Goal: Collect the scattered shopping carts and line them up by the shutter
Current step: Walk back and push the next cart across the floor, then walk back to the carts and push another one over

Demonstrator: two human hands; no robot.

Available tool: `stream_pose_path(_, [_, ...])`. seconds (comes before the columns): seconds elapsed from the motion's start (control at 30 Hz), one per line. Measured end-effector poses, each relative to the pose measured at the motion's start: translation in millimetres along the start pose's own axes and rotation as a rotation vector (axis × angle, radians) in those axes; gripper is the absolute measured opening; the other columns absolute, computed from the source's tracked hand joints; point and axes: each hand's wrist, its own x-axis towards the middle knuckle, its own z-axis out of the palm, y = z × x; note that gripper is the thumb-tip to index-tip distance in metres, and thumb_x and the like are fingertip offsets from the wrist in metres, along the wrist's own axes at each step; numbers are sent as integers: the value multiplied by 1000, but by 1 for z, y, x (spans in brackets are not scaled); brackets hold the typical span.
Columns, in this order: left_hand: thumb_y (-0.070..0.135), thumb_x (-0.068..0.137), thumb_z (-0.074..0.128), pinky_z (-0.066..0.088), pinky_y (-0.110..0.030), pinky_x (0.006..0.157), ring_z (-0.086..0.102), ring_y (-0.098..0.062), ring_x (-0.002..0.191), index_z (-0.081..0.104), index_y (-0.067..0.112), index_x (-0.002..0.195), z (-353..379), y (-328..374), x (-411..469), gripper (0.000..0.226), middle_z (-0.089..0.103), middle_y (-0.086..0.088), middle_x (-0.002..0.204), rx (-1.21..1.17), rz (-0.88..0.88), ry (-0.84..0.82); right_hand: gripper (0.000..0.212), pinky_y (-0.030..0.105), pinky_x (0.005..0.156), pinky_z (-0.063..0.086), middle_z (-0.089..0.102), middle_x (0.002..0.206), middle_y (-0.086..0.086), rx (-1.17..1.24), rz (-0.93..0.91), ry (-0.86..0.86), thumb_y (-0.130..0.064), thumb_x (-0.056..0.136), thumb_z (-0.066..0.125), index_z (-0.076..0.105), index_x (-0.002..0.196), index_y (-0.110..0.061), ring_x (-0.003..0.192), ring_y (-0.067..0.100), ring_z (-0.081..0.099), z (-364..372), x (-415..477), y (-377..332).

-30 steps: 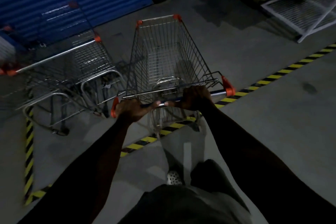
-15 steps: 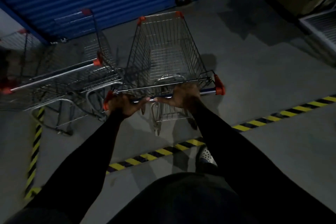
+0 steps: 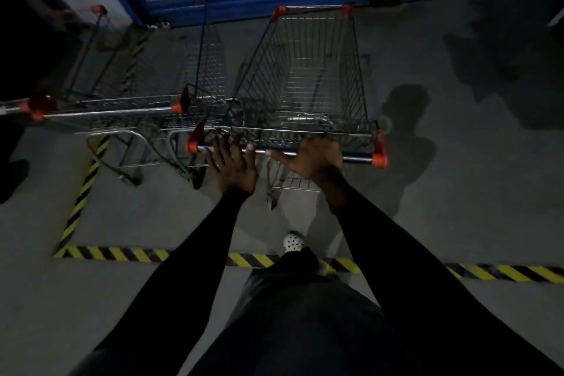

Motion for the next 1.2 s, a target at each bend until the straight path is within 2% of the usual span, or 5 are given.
stream_pose_path(0.2, [51, 109, 26, 14, -60, 123, 29, -42, 150, 43, 3, 148, 33, 17, 30, 64, 37, -23, 159, -15, 18, 54, 95, 32, 61, 44, 73, 76, 7, -11, -66, 165, -96, 84, 21, 73, 90, -17, 70, 27, 72, 16, 44, 19])
stream_pose_path(0.5, [44, 111, 32, 24, -64, 118, 16, -42, 154, 40, 1, 152, 71, 52, 83, 60, 25, -24, 164, -120, -111, 25, 52, 41, 72, 49, 71, 87, 5, 124, -230, 632, -64, 101, 51, 71, 98, -15, 80, 30, 68, 37, 118, 49])
stream_pose_path(0.7, [57, 101, 11, 9, -55, 124, 10, -36, 156, 37, 21, 158, 72, 119, 100, 72, 9, -9, 171, -248, -461, -56, 54, 37, 68, 51, 73, 93, 9, 110, -308, 469, -57, 105, 44, 70, 105, -11, 79, 28, 69, 26, 157, 67])
stream_pose_path(1.0, [65, 93, 5, 3, -53, 125, 2, -31, 158, 28, 40, 159, 61, 211, 76, 74, 10, -8, 171, -92, -569, -191, 48, 47, 100, 42, 61, 134, 12, 160, -659, 387, -34, 102, 48, 53, 141, -6, 121, 30, 57, 32, 170, 111])
stream_pose_path(1.2, [62, 100, 18, 7, -56, 125, -4, -30, 158, 20, 45, 160, 57, 244, -9, 62, -4, -1, 172, -144, -827, -299, 60, 60, 126, 7, 25, 169, 14, 235, -946, 172, -36, 105, 44, 38, 158, -9, 158, 30, 15, 49, 122, 148])
